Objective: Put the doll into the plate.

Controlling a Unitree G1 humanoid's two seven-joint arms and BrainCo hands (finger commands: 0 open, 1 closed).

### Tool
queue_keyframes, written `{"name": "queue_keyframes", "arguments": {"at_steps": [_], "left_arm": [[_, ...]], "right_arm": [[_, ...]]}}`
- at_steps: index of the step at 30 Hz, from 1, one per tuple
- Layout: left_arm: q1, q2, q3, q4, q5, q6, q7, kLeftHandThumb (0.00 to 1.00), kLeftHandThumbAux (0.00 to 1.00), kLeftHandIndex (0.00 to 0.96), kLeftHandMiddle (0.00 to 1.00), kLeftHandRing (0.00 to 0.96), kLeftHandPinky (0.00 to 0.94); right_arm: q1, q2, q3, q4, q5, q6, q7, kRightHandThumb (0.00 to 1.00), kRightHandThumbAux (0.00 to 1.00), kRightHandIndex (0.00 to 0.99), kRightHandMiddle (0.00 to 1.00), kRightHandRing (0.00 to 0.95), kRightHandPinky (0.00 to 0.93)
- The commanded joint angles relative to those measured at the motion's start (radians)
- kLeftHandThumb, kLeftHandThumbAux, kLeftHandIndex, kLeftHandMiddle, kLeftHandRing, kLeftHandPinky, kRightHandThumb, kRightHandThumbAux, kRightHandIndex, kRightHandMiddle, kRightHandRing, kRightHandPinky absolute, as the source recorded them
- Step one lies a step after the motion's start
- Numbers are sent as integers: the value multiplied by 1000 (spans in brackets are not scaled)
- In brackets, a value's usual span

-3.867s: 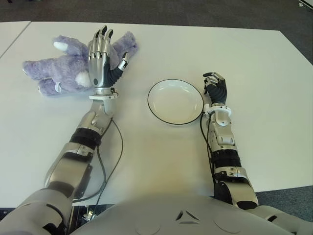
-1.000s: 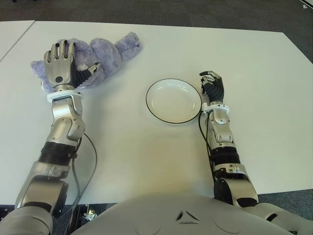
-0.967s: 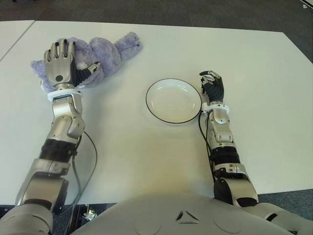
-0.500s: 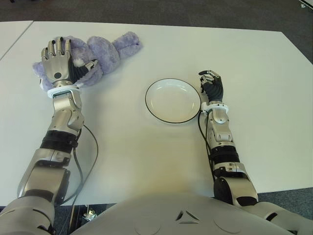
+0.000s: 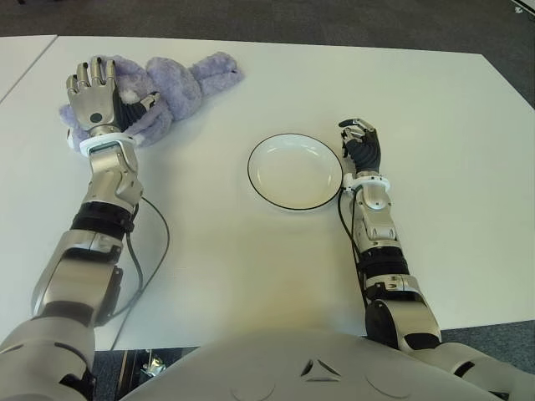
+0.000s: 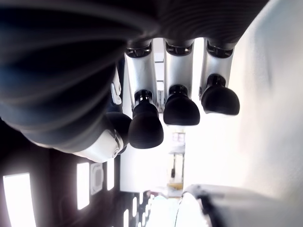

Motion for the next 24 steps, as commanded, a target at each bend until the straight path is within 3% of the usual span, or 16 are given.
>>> {"name": "queue_keyframes", "arguments": {"at_steps": [1,8,10,11,12,15,19,22,24], "left_arm": [[-49,15,-41,135,-42,-112,16,166,182,0,0,0,0],[-79,42,-67,219,-130,-300,-52,199,208,0,0,0,71],[-87,41,-74,248,-157,-358,-74,220,230,0,15,90,214],[-90,41,-77,258,-166,-374,-79,225,234,0,20,107,241],[-94,39,-80,273,-174,-393,-83,237,233,2,61,179,337],[-115,25,-95,338,-192,-444,-85,267,254,24,162,312,494],[-124,33,-117,364,-199,-491,-88,283,280,69,250,399,562],[-127,36,-134,373,-200,-514,-83,260,321,237,477,577,702],[-128,38,-140,378,-204,-524,-79,246,331,297,559,644,750]], "right_arm": [[85,13,3,76,5,50,10,706,719,441,821,833,830],[89,8,5,67,0,52,14,706,719,441,828,837,835],[92,7,5,63,0,52,16,706,719,441,832,840,839],[93,6,5,61,0,52,17,706,719,441,833,841,840],[93,5,5,59,0,51,18,706,719,441,834,842,840],[97,2,5,54,3,48,22,706,719,441,835,843,839],[105,-1,4,43,6,47,28,706,719,441,833,842,834],[108,-3,1,34,9,49,29,706,718,441,831,842,835],[109,-3,0,33,10,49,29,706,718,441,831,842,835]]}}
